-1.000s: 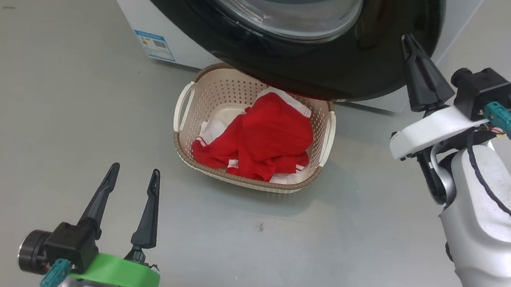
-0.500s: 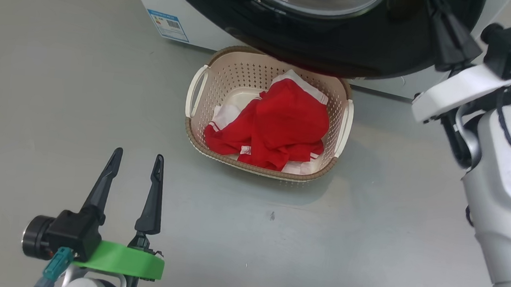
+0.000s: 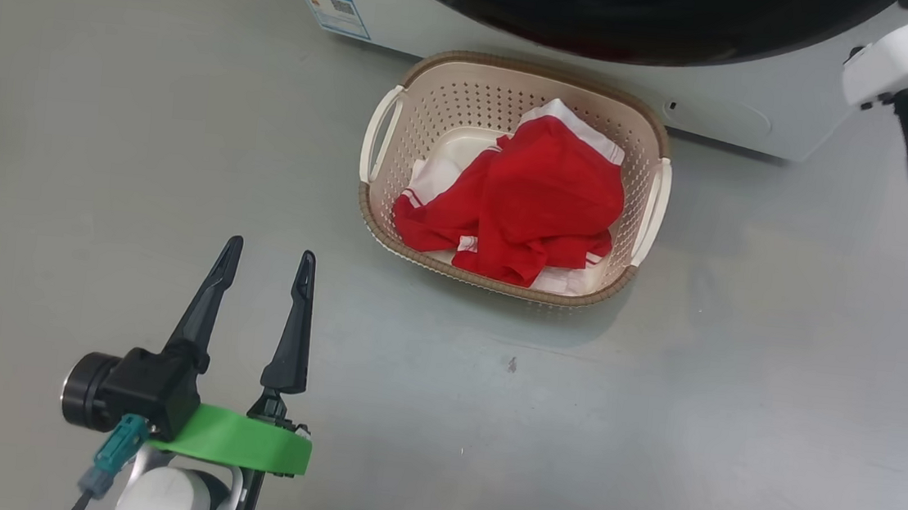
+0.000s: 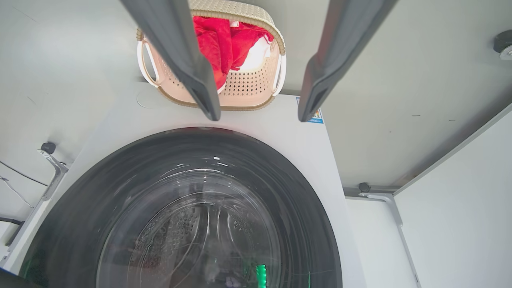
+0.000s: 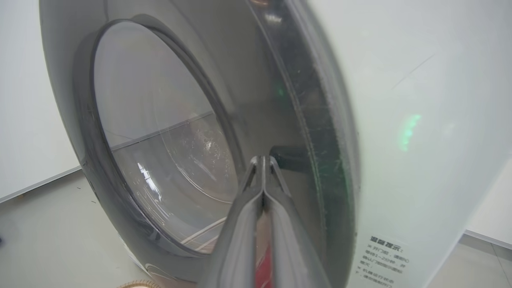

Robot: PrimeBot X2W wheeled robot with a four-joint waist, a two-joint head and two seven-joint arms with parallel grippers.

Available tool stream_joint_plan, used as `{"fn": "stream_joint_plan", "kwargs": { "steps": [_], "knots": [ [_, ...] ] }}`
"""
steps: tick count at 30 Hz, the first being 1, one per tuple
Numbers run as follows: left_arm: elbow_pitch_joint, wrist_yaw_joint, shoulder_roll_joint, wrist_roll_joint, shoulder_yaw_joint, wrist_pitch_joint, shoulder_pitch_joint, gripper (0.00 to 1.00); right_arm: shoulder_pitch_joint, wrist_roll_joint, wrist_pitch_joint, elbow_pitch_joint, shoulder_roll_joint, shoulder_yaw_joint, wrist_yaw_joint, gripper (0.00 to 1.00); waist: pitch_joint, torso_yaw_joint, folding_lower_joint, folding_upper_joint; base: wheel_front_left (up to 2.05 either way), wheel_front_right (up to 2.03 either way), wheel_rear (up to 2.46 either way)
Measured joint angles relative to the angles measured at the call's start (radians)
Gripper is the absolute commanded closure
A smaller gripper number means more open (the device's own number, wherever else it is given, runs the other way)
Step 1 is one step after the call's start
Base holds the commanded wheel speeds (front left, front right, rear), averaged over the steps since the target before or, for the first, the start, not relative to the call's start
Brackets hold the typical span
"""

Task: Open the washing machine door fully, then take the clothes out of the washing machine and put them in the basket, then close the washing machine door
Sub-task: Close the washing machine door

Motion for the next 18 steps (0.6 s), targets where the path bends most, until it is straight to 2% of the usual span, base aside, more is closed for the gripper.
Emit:
{"fn": "stream_joint_plan", "kwargs": {
  "steps": [18],
  "knots": [
    [0.041, -0.008, -0.006, -0.004, 0.008, -0.001, -0.037, 0.00, -0.070, 0.023, -0.036, 0.123, 0.012, -0.014, 0.008, 1.00, 0.005, 0.025, 0.0000, 0.0000, 0.00, 0.00, 0.00]
  ]
}}
